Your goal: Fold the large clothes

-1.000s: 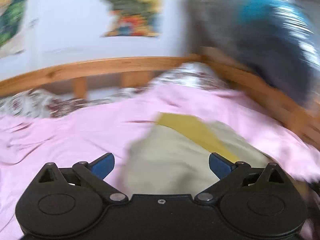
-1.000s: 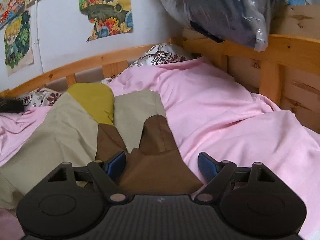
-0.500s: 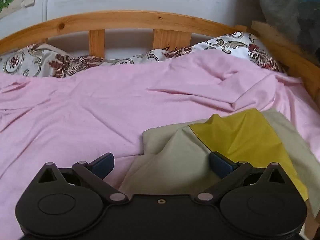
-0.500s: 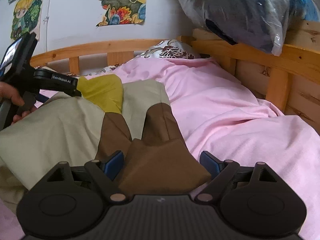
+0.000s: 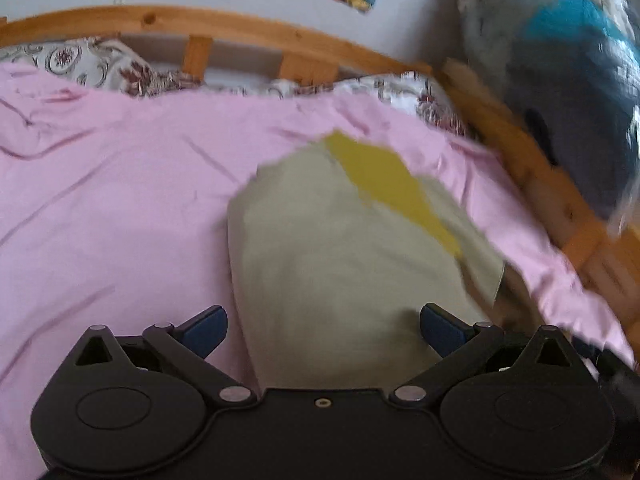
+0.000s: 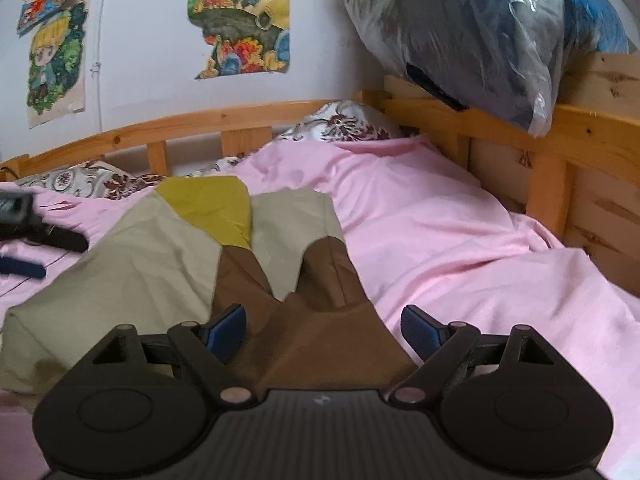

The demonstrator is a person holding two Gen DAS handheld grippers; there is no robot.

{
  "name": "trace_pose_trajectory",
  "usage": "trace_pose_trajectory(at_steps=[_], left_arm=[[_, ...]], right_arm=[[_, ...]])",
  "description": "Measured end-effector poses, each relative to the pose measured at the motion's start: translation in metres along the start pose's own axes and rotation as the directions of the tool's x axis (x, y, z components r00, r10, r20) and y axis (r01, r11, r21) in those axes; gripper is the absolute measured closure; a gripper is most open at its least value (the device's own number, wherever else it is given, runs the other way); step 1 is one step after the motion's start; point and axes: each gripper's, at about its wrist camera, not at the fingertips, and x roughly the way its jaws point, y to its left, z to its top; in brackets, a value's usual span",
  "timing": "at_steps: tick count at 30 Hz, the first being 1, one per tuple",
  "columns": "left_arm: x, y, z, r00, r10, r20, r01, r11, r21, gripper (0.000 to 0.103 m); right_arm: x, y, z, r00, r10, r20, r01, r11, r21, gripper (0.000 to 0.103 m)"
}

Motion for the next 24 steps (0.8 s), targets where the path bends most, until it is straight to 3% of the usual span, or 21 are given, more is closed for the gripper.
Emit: trace_pose_trajectory(at_steps=[3,6,9,12,15,17,20,24], left_arm=[[0.01,0.003,-0.014,1.0,-0.007,-0.02,0.006,1.0,-0.008,0.001],[0.019,-0.003,-0.027,1.0,0.028,0.006,-0.028,0.996,0.086,0.001],[0.021,0.008,-0.028,1.0,0.005,-0.014,-0.005,0.999,0.034,0.001],[0.016,0.024,-0.023,0.999,-0.044,-0.031,0.043,0.999,-0.017,0.001],[0.01,0.029,-0.021,0.999,-0.04,-0.022,0.04,0.999,0.022,0.001],[0.007,0.031,-0.02,1.0,-0.011,-0.015,0.012,0.999,0.042,0.001],[0.007,0.036,-0.018,1.0,0.006,-0.021,-0.005,1.0,0.031,0.001],[0.009,0.036,-0.015,0.999,-0.008,-0.035,0.009,1.0,0.013,0.001]], right_arm=[[0.007,0.003,-0.003,0.999,-0.019,-0.038,0.018,1.0,-0.026,0.015],[0.016,0.001,-0.007,0.995,-0.048,-0.083,0.047,0.999,-0.023,0.015],[0.016,-0.004,-0.008,0.996,-0.039,-0.076,0.039,0.999,-0.001,0.015],[0.008,-0.004,-0.005,0.999,-0.01,-0.033,0.01,1.0,-0.002,0.029],[-0.002,-0.001,0.0,0.999,0.041,0.023,-0.04,0.999,-0.024,0.048],[-0.009,0.011,0.002,0.996,0.069,0.06,-0.063,0.993,-0.105,0.07],[-0.015,0.028,0.002,0.992,0.097,0.077,-0.08,0.977,-0.199,0.072],[-0.009,0.02,0.004,0.996,0.084,0.02,-0.08,0.989,-0.126,0.069]])
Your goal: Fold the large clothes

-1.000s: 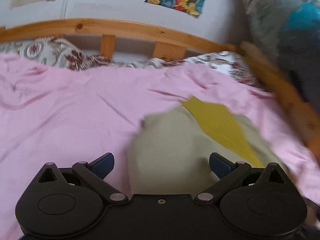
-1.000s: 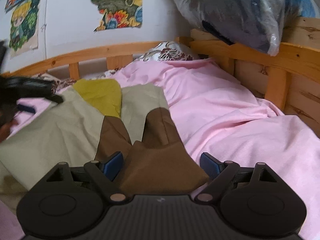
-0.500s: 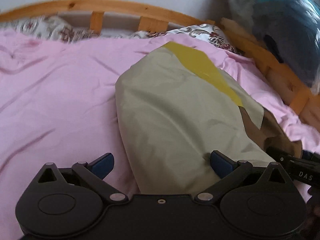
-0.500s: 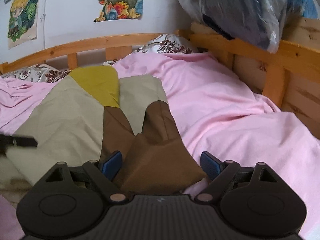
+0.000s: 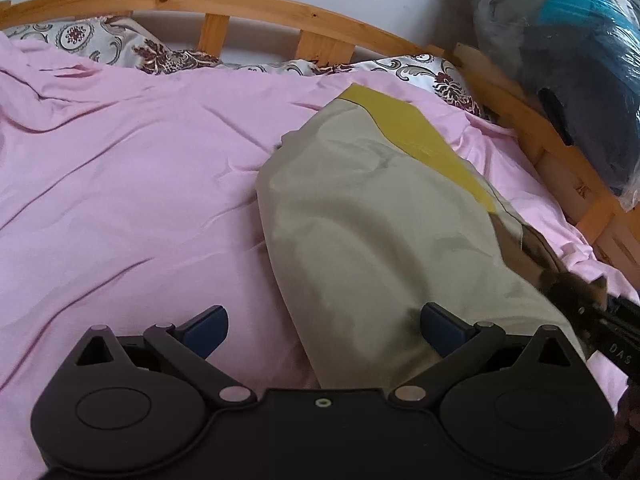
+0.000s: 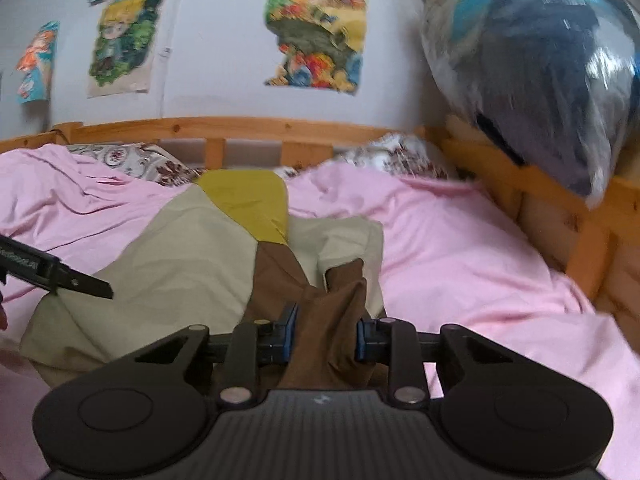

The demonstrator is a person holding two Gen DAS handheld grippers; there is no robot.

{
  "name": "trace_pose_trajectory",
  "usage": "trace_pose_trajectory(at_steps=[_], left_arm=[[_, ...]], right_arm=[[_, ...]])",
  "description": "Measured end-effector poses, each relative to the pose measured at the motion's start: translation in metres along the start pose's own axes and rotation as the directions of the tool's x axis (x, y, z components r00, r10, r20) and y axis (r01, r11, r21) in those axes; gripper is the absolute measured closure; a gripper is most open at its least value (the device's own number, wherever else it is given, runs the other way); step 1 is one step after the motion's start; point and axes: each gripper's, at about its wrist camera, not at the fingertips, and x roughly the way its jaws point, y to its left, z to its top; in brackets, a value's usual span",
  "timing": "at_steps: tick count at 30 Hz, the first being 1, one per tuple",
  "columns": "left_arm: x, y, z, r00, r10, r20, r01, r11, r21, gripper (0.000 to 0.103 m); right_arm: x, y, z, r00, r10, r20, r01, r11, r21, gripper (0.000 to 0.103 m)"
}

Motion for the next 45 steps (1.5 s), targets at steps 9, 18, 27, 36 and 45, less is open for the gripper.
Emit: trace_pose_trajectory(at_steps=[9,18,27,36,45], left_arm=[[0.01,-0.002,0.007,0.994,-0.095,-0.053,0.091,0.993,-0.079,0.001],[0.018,-0.002,0.004,0.99,-0.119,-0.08,0.112,0.99,-0.087,0.001],[0.01,-0.019,0.004,0.998,-0.041,-0.041,0.043,0.998,0.056,0.001],[0.008,-0.022,0.006,0.999,-0.027,-0.04,0.03,0.996,0.079,0.001],[0.008,-0.021,0.004,0.999,-0.027,-0.033,0.029,0.997,0.074,0.001]], right_arm=[[0.018,-0.056,-0.006,0.992,0.126,-0.019,-0.113,0.938,0.328,0.022],[0.067,-0.064,0.004,0.965,0.249,-0.087,-0.214,0.931,0.295,0.032],[0.066,-0.048,-0.007,0.966,0.218,-0.14,-0.179,0.953,0.246,0.041],[0.063,-0.044,-0.009,0.971,0.2,-0.129,-0.166,0.958,0.235,0.037],[0.063,-0.043,-0.008,0.973,0.194,-0.128,-0.161,0.96,0.231,0.035]])
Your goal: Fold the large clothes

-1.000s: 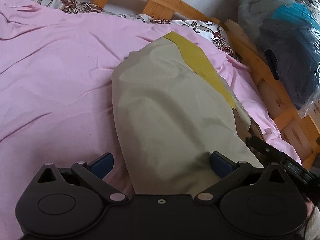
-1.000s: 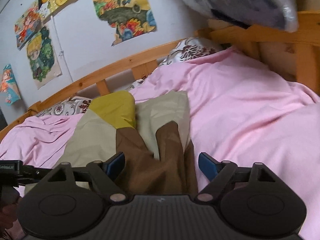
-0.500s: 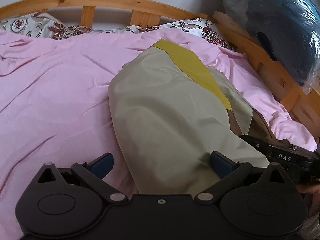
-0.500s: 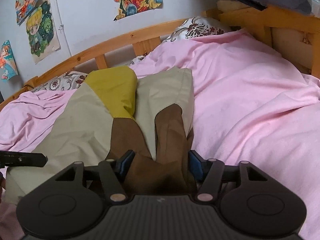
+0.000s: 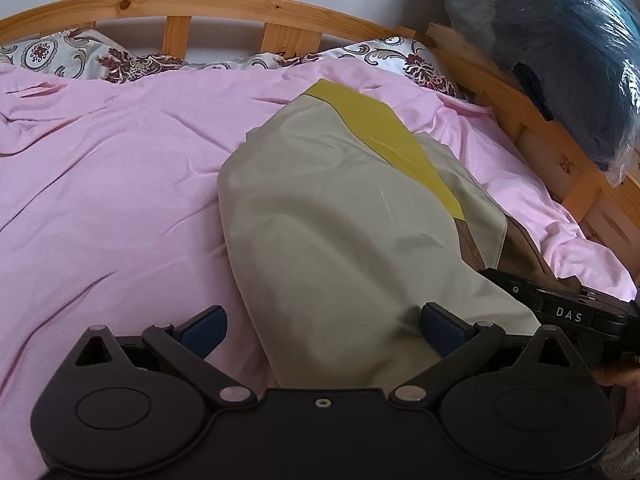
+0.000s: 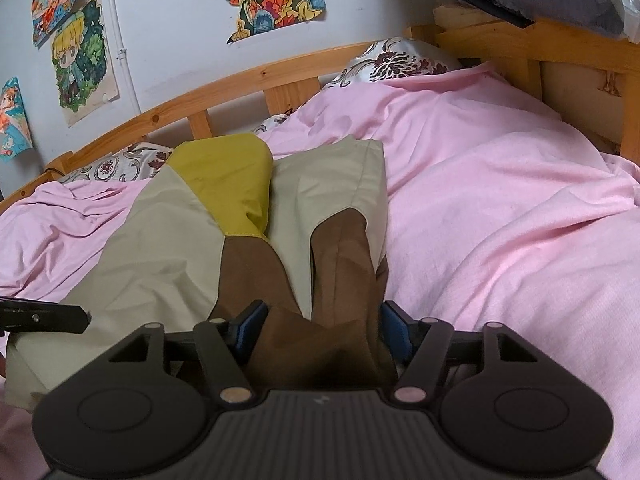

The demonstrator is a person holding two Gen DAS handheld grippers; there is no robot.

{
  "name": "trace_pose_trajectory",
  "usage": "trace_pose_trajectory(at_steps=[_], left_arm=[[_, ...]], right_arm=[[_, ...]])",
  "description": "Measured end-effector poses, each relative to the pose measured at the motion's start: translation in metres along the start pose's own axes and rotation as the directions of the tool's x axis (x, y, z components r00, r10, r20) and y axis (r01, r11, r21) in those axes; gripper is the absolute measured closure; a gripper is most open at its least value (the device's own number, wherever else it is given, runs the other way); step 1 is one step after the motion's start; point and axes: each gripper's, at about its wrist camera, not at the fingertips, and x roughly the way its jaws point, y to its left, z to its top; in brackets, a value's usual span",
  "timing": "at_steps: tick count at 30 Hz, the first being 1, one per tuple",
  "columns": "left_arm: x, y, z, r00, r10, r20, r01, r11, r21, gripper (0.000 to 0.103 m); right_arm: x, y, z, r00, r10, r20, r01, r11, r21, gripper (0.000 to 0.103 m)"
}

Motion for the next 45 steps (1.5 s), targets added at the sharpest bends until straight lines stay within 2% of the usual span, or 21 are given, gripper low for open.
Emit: trace_pose_trajectory(at_steps=[5,9,12,15,16,19,22,24,29,30,32,34,38,40,43,45], left_arm=[[0.0,0.003,-0.003,1.0,-0.01,0.005,0.01,1.0,-0.025,0.001],[0.0,0.006,-0.004,1.0,-0.021,0.003,0.021,0.999,-0.046,0.001],[0.0,0.008,-0.004,1.0,-0.026,0.003,0.026,0.999,-0.048,0.001],[-0.002,0.008,-0.008,1.0,-0.018,0.018,0.018,1.0,-0.018,0.001],[-0.003,0.008,-0.009,1.0,-0.016,0.018,0.016,1.0,-0.017,0.001],[-0.003,0.014,-0.009,1.0,-0.023,0.002,0.023,0.999,-0.047,0.001],[-0.002,0.016,-0.007,0.999,-0.032,-0.013,0.031,0.997,-0.065,0.001],[-0.001,0.014,-0.006,1.0,-0.029,-0.012,0.028,0.998,-0.06,0.001],[0.002,0.021,0.003,0.997,-0.079,-0.028,0.076,0.993,-0.086,0.001],[0.002,0.023,0.005,0.995,-0.095,-0.023,0.092,0.991,-0.093,0.001],[0.005,0.027,0.009,0.993,-0.116,-0.011,0.114,0.988,-0.1,0.001],[0.008,0.032,0.014,0.991,-0.131,0.0,0.13,0.983,-0.126,0.001],[0.021,0.052,0.024,0.991,-0.132,-0.007,0.125,0.952,-0.28,0.001],[0.032,0.061,0.026,0.989,-0.142,-0.048,0.118,0.937,-0.328,0.001],[0.043,0.069,0.025,0.978,-0.189,-0.083,0.149,0.924,-0.353,0.001],[0.047,0.071,0.024,0.973,-0.213,-0.086,0.169,0.917,-0.36,0.001]], right_arm=[[-0.001,0.001,0.001,1.0,-0.004,0.008,0.004,1.0,-0.002,0.03],[-0.007,0.007,0.0,0.998,-0.036,0.053,0.037,0.999,-0.024,0.028],[-0.012,0.012,0.001,0.993,-0.06,0.102,0.066,0.996,-0.058,0.037],[-0.02,0.025,0.001,0.986,-0.061,0.154,0.082,0.988,-0.13,0.057],[-0.021,0.034,-0.001,0.984,-0.065,0.166,0.096,0.979,-0.182,0.067],[-0.022,0.057,-0.007,0.982,-0.053,0.183,0.111,0.941,-0.321,0.07],[-0.023,0.066,-0.009,0.982,-0.044,0.184,0.111,0.92,-0.376,0.07],[-0.023,0.063,-0.007,0.982,-0.056,0.179,0.117,0.929,-0.352,0.069],[-0.019,0.029,0.002,0.989,-0.074,0.127,0.096,0.98,-0.172,0.038],[-0.018,0.022,0.004,0.991,-0.071,0.118,0.086,0.987,-0.134,0.034],[-0.016,0.007,0.004,0.994,-0.039,0.106,0.045,0.998,-0.05,0.019],[-0.012,-0.006,0.005,0.994,0.009,0.11,-0.011,1.0,0.021,0.017],[0.003,-0.011,0.017,0.99,0.068,0.12,-0.071,0.997,0.019,0.014],[0.014,-0.012,0.024,0.992,0.069,0.106,-0.074,0.996,0.043,0.014],[0.024,-0.013,0.029,0.997,0.056,0.055,-0.059,0.997,0.041,0.017],[0.024,-0.008,0.026,0.999,0.029,0.041,-0.029,1.0,0.006,0.025]])
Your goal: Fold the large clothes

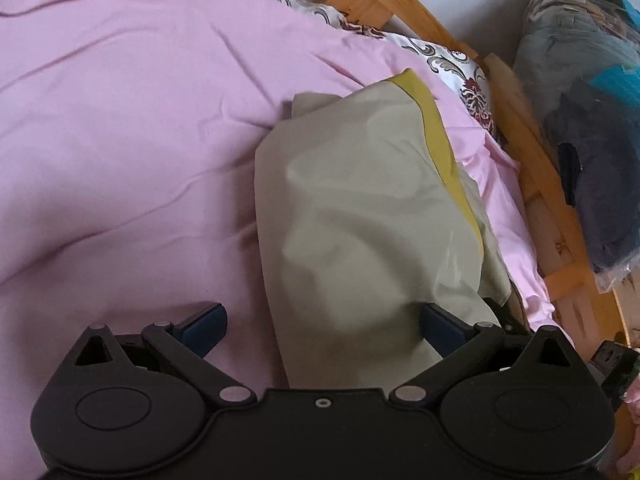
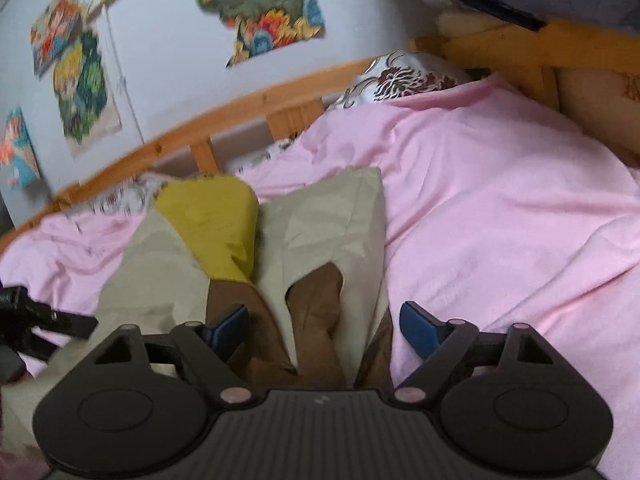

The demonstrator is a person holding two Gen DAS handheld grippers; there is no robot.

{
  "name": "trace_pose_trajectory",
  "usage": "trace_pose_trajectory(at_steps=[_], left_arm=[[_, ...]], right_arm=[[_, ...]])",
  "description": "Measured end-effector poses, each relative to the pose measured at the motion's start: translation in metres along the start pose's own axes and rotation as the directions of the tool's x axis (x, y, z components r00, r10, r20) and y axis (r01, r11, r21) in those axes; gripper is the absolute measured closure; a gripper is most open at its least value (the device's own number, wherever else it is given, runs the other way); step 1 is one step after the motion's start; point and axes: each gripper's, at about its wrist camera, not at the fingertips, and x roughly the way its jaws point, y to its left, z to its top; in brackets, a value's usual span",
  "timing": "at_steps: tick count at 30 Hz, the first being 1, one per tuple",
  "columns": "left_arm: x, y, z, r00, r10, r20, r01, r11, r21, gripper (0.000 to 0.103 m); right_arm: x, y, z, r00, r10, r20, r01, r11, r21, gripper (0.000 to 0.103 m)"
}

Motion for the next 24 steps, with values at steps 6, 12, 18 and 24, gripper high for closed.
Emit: trace_pose_trajectory(at_steps=[6,12,18,24], left_arm=[[0.01,-0.005,0.004,0.999,-0.018,-0.047,0.019,0.999,0.028,0.001],[0.021,-0.017,0.01,0.994,-0.042,-0.105,0.055,0.991,0.12,0.001],[0.024,-0.021,0.013,0.989,-0.046,-0.139,0.067,0.987,0.145,0.0],[0.027,-0.023,0.019,0.982,-0.038,-0.187,0.071,0.983,0.17,0.001]], right_arm=[[-0.004,0.0,-0.006,1.0,-0.025,-0.009,0.025,1.0,-0.006,0.062],[-0.004,0.004,-0.01,0.999,-0.036,-0.006,0.035,0.999,-0.02,0.065],[-0.005,0.004,-0.014,0.999,-0.045,0.004,0.045,0.999,-0.016,0.063],[-0.005,0.006,-0.014,0.999,-0.049,0.005,0.049,0.999,-0.024,0.062]])
